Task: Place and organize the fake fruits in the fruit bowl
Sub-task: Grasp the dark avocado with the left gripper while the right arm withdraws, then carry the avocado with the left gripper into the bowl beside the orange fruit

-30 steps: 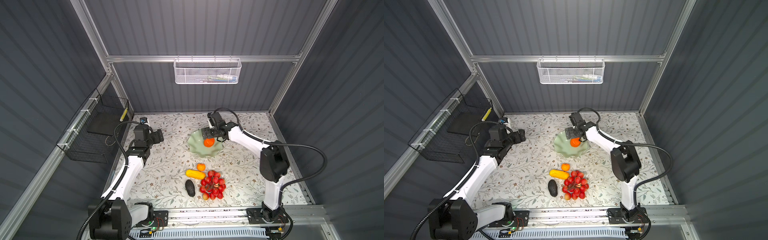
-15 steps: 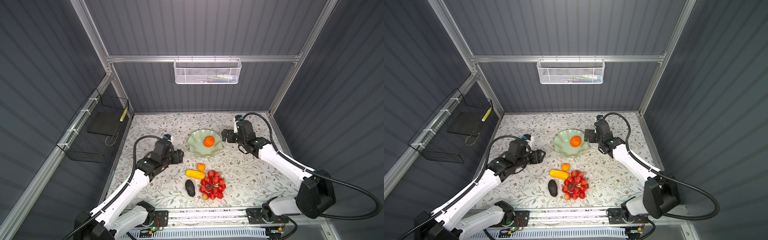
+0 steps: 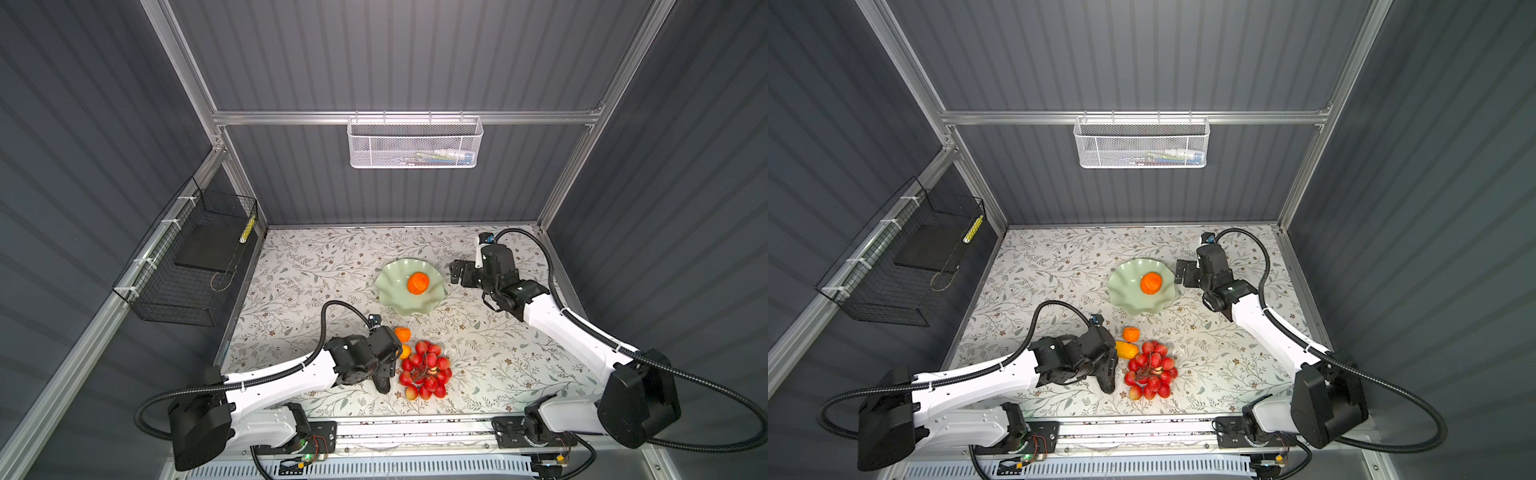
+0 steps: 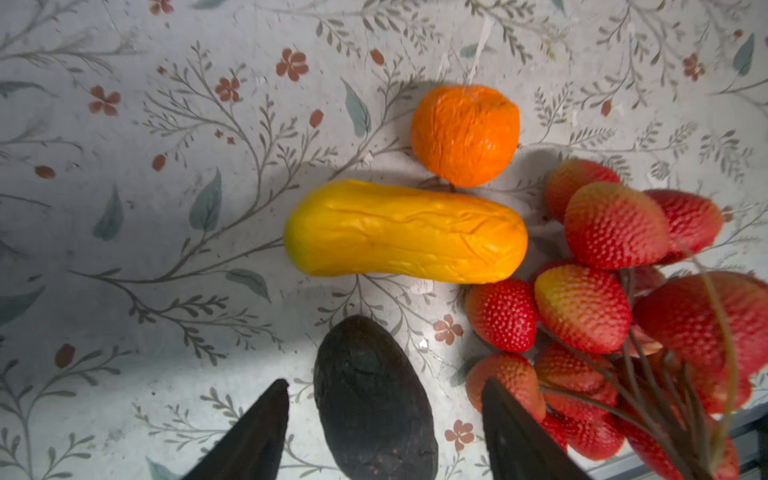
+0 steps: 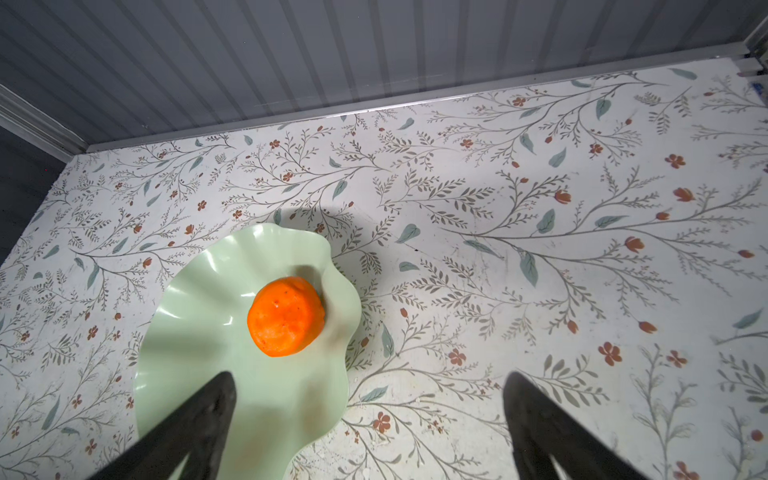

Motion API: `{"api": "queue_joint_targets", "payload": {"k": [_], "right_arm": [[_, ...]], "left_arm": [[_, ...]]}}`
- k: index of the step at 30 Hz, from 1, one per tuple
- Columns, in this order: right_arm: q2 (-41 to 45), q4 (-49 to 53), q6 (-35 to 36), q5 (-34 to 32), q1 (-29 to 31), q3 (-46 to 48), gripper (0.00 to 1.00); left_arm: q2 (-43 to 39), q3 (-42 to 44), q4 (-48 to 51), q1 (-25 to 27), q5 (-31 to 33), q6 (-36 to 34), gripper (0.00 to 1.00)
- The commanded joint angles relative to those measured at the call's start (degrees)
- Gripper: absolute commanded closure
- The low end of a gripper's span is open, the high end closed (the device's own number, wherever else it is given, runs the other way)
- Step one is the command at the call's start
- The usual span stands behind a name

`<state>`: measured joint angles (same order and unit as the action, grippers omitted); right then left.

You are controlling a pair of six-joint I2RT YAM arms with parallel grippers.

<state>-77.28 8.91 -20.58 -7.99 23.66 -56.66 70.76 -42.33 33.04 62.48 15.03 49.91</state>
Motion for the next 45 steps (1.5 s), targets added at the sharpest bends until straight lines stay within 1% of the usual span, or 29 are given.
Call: {"api": "queue_joint_targets", "payload": {"k": [1,6,11,14,17,23,25,27,31,33,35,36,37,40,43,45], "right_arm": [[1.2,-0.6,-0.4,-0.5,-0.4,0.7,0.01],[1.2,-1.0,-0.6,-0.2,-0.6,0.9,0.01],[0.7,-1.2,-1.0,0.6,-0.8,0.8,0.01],[0.5,-1.4,-1.1,0.6,-0.9,0.9,0.01],[0.3,-1.6,-1.3,0.9,-0.9,0.9,0.01],[-0.3,-2.0,-1.8,1.8,-1.1,0.9,0.01],[-0.4,-2.0,-2.1,2.0,-1.2,0.9,0.01],[-0.4,-2.1,-2.3,2.2,-1.4,0.9,0.01],[0.2,-2.5,-3.7,2.7,-1.9,1.6,0.01],[1.0,-3.6,-4.5,3.2,-2.2,2.8,0.01],[1.8,-4.9,-5.3,3.4,-2.2,4.0,0.01],[2.0,-5.2,-5.6,3.7,-2.4,4.5,0.01],[2.1,-5.1,-5.8,3.8,-2.5,4.6,0.01],[2.7,-3.9,-6.0,3.8,-2.6,4.5,0.01],[4.5,-3.4,-6.1,3.9,-2.8,5.4,0.01],[5.7,-3.6,-6.6,4.4,-3.0,6.1,0.01]], "left_arm": [[0.9,0.4,0.1,1.5,-0.1,4.7,0.26],[2.5,1.8,-1.0,3.8,-0.7,6.7,0.28],[4.3,2.7,-1.3,4.2,-1.6,7.7,0.30],[4.0,3.6,-1.6,4.2,-1.2,8.2,0.34],[4.0,4.0,-2.1,4.2,-1.0,8.1,0.41],[4.4,3.5,-2.4,4.2,-1.4,7.4,0.60],[3.1,2.7,-1.2,4.2,-0.6,6.3,0.64],[1.1,1.2,1.2,4.2,0.7,4.9,0.65],[-4.8,-5.2,10.1,3.9,6.0,0.3,0.65],[-7.2,-9.7,13.3,2.6,8.6,-3.3,0.65],[-7.6,-13.6,13.8,-0.8,9.4,-8.9,0.65],[-7.0,-15.6,13.1,-3.8,8.2,-12.0,0.65],[-6.0,-17.2,11.8,-6.7,6.8,-15.4,0.65],[-0.2,-22.5,7.2,-12.3,5.0,-23.2,0.65],[8.2,-28.9,3.2,-15.7,1.9,-28.6,0.64],[13.8,-32.9,0.9,-17.3,-0.5,-30.9,0.64]]}}
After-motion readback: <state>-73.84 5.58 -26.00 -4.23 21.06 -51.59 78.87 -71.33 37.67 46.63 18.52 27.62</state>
